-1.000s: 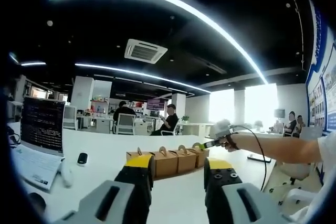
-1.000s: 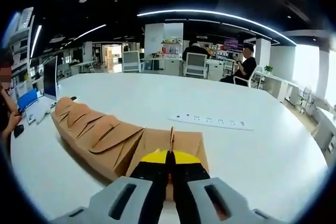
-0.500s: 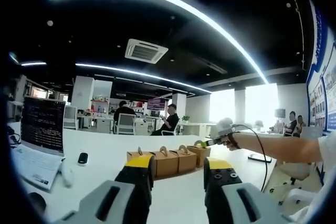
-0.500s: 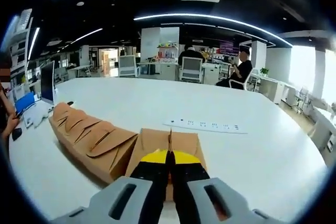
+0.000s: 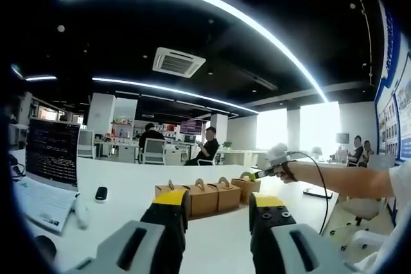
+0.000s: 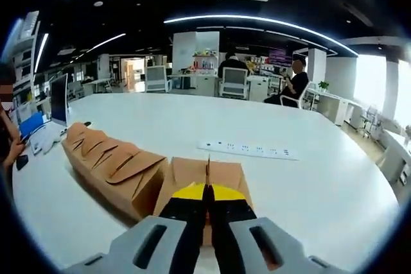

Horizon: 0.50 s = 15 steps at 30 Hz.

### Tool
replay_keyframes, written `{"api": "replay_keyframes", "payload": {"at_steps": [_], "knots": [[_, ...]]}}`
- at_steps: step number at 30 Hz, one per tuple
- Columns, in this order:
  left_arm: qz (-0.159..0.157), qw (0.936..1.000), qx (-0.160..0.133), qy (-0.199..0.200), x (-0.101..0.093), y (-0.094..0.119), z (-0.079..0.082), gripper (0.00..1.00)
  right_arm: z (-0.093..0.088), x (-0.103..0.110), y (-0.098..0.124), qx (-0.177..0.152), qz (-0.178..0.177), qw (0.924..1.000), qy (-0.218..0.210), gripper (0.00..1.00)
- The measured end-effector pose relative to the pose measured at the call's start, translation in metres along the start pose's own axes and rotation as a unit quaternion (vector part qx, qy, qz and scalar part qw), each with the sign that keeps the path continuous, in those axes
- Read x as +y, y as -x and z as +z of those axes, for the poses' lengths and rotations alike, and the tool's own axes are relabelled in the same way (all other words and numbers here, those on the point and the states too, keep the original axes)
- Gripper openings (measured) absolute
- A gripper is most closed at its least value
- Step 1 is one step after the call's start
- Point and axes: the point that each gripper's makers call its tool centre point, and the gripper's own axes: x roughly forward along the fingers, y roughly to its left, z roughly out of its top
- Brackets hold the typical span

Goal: Pick up one paper box from the group, open the paper box, and remove the item inside

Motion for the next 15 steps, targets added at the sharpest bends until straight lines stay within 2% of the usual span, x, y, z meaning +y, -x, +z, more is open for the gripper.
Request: {"api": "replay_keyframes", "payload": {"at_steps": [15], "knots": [[-0.001,1.0000,0.003,-0.001,-0.001,-0.001,-0.002,0.39,0.003,0.002,0.018,-0.006,0.013,0.9998,0.017,0.03]]}}
